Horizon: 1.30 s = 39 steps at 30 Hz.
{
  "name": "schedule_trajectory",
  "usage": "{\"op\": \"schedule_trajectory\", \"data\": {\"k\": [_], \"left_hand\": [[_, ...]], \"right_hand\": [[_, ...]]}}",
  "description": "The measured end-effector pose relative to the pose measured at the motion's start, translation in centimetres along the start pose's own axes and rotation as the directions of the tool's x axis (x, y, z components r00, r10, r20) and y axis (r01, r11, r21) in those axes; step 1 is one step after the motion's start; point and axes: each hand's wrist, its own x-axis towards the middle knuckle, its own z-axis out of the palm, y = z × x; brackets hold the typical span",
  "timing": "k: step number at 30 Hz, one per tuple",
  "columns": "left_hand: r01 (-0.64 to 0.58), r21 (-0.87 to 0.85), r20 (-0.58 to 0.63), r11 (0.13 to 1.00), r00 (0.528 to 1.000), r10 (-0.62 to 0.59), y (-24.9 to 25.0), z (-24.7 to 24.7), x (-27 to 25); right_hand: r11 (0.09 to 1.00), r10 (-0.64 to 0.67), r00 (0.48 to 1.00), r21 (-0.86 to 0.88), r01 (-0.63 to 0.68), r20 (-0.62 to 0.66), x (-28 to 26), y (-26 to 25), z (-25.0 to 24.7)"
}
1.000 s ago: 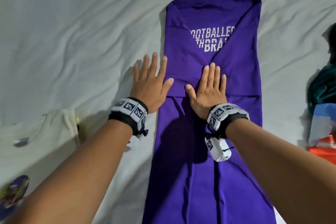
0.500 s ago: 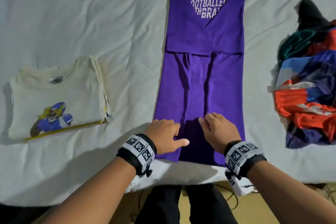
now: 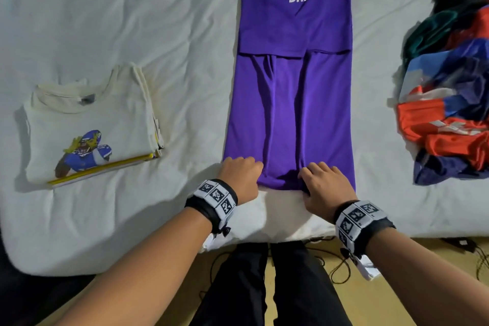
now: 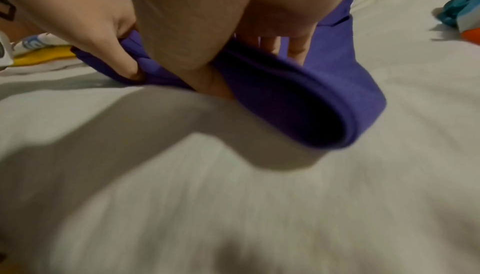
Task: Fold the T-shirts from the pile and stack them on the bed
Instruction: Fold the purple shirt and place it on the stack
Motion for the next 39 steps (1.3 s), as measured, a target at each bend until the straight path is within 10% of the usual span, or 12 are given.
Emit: {"op": "schedule_trajectory", "data": {"k": [14, 33, 39], "left_hand": [[0.072, -0.008, -0.400, 0.997, 0.914, -0.070, -6.3, -14.8, 12.0], [0.206, -0.175, -0.380, 0.963, 0.888, -0.259, -14.0, -23.8, 26.6], [0.312, -0.150, -0.565, 0.938, 0.751, -0.340, -8.1, -19.2, 25.7]], "right_hand": [[0.928, 0.372, 0.896, 0.133, -0.349, -0.242, 12.0, 6.6, -11.8], [0.875, 0.484, 0.829, 0.150, -0.461, -0.281, 28.4, 15.4, -19.1], [0.901, 0.434, 0.709, 0.264, -0.345, -0.555, 27.7, 12.0, -15.7]]}}
